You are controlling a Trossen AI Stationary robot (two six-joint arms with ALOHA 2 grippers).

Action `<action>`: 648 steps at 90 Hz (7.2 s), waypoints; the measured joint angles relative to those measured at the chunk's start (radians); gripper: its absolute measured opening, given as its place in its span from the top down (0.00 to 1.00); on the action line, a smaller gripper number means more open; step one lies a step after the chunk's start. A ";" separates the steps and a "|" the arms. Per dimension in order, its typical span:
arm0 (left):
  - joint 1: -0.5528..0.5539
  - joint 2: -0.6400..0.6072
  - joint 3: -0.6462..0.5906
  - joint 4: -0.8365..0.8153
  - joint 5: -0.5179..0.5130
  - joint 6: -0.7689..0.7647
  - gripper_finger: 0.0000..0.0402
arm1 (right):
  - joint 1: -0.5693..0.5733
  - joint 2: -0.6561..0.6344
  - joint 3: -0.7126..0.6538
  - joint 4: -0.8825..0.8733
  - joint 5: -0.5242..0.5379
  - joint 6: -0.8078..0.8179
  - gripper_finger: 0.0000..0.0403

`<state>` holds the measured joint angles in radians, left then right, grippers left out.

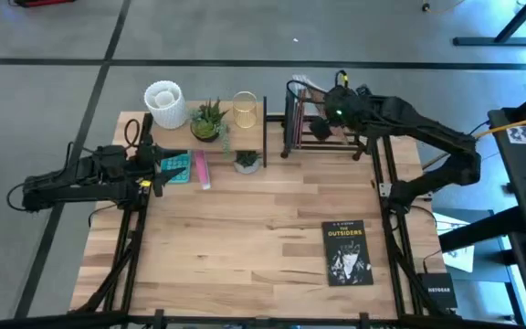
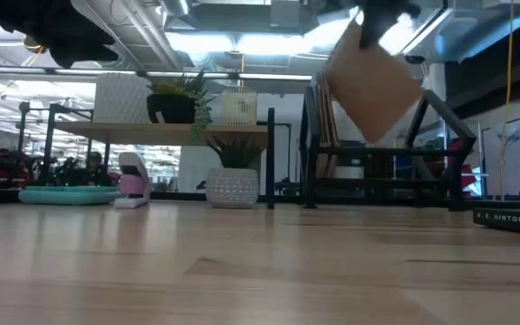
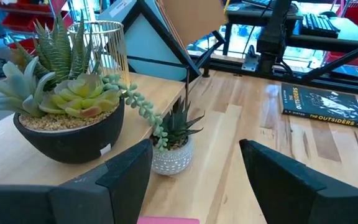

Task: Stock shelves
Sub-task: Remove the brown book from the bookshelf, then remove the purple book from the bookshelf

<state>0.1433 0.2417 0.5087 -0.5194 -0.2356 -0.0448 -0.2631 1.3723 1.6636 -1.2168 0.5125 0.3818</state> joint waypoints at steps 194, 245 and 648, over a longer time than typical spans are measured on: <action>0.000 0.000 0.000 0.002 0.035 0.004 0.41 | 0.511 0.919 0.088 -0.034 -0.507 -0.474 0.49; 0.000 0.003 -0.006 0.008 0.035 0.000 0.41 | 0.566 0.871 -0.036 0.045 -0.754 0.394 0.49; 0.000 0.003 -0.007 0.008 0.051 0.004 0.41 | -0.126 0.104 -0.315 0.486 0.043 0.177 0.49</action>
<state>0.1432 0.2451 0.5014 -0.5111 -0.1846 -0.0412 -0.3893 1.4765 1.3483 -0.7309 0.5557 0.5585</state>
